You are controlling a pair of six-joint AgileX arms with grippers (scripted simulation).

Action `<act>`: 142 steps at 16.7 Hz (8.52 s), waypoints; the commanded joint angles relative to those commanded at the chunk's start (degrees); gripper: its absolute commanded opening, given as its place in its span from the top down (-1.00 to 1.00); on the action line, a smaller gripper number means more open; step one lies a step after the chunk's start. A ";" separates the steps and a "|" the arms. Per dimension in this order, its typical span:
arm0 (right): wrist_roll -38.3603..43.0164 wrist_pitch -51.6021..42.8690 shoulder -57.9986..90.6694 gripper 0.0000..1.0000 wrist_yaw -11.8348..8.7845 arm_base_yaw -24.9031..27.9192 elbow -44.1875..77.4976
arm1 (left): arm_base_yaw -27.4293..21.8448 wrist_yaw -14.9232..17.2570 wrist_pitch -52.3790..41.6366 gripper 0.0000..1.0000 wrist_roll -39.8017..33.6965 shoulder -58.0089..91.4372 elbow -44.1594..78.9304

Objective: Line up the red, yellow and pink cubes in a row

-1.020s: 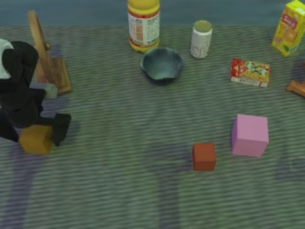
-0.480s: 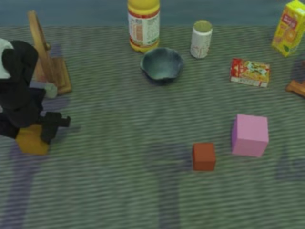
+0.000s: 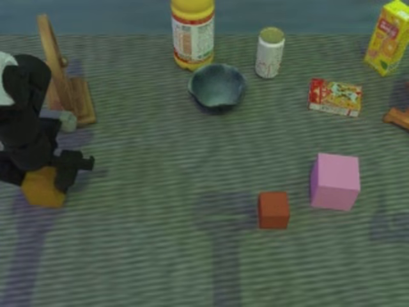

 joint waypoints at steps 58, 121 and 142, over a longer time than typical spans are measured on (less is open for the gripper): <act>0.00 0.00 0.00 -1.00 0.00 0.00 0.00 | -41.52 -0.88 -14.64 -0.21 -49.54 10.75 26.30; 28.07 -61.73 117.11 -1.00 0.10 19.43 88.84 | 4.86 -0.14 39.94 -1.00 -4.52 -121.56 -71.51; 28.27 -44.05 124.94 -0.25 0.16 19.52 78.99 | 4.86 -0.14 39.94 -1.00 -4.52 -121.56 -71.51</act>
